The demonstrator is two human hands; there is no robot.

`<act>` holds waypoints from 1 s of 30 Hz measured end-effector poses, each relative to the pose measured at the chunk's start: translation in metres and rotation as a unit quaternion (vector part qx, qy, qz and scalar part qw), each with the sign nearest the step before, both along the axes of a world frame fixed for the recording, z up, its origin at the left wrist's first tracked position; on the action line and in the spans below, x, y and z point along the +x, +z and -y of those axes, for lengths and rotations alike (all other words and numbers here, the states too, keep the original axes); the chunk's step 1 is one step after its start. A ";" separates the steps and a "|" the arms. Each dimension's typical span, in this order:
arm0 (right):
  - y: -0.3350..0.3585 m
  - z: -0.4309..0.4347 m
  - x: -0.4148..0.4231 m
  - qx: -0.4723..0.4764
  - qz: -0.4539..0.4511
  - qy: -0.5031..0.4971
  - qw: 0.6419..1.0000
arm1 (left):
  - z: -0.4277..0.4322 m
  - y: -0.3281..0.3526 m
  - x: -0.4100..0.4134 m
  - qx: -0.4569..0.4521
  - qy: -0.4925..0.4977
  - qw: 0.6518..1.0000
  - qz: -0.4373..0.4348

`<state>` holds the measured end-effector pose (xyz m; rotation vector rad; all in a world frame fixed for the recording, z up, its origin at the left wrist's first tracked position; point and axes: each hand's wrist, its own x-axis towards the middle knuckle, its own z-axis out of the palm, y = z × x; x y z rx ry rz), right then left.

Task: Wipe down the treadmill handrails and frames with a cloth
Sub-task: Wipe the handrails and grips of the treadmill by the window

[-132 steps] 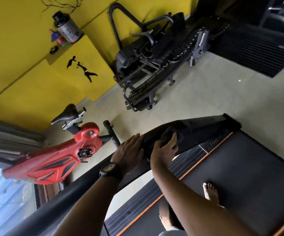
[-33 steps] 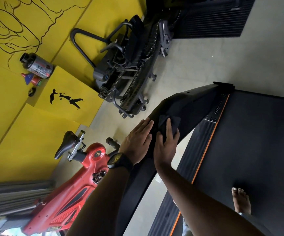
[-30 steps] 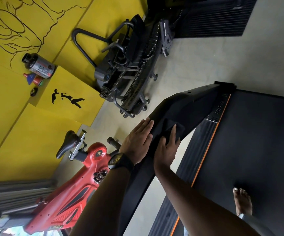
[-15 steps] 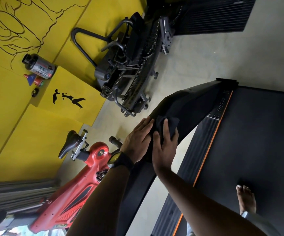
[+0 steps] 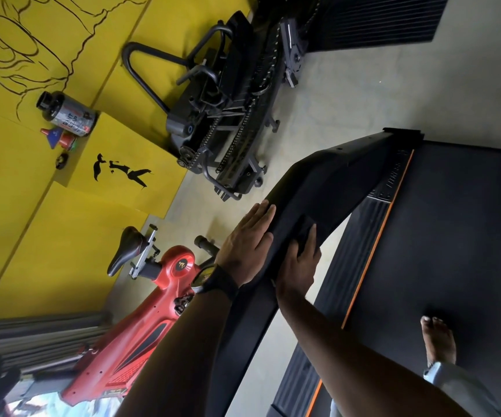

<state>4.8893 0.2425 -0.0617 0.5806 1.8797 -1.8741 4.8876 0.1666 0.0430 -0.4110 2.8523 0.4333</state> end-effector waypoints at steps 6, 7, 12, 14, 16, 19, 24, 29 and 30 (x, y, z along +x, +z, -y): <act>0.008 -0.001 0.007 -0.020 -0.086 -0.035 0.995 | 0.001 0.000 0.007 0.007 -0.003 1.000 0.008; 0.007 0.001 0.004 -0.016 -0.063 -0.033 0.997 | 0.001 0.000 0.008 0.004 -0.003 1.000 0.009; 0.024 -0.002 0.028 -0.041 -0.089 -0.037 0.995 | 0.003 0.000 0.010 0.002 -0.008 1.000 0.014; 0.028 -0.002 0.022 -0.060 -0.117 -0.033 0.991 | 0.002 0.001 0.008 -0.014 -0.011 1.000 0.013; 0.028 0.002 0.013 -0.055 -0.112 -0.019 0.992 | 0.002 0.001 0.009 -0.026 -0.015 0.999 0.013; 0.023 -0.002 0.011 -0.079 -0.067 -0.008 0.995 | 0.004 0.001 0.017 -0.020 -0.016 1.000 0.007; 0.031 -0.003 0.027 -0.069 -0.070 -0.003 0.995 | 0.005 0.001 0.029 -0.006 -0.018 1.000 0.007; 0.019 0.003 0.019 -0.049 -0.050 -0.016 0.997 | 0.006 -0.002 0.039 -0.029 -0.020 0.999 0.016; 0.018 0.004 0.019 -0.043 -0.003 -0.025 0.999 | 0.006 -0.002 0.041 -0.024 -0.015 1.000 0.011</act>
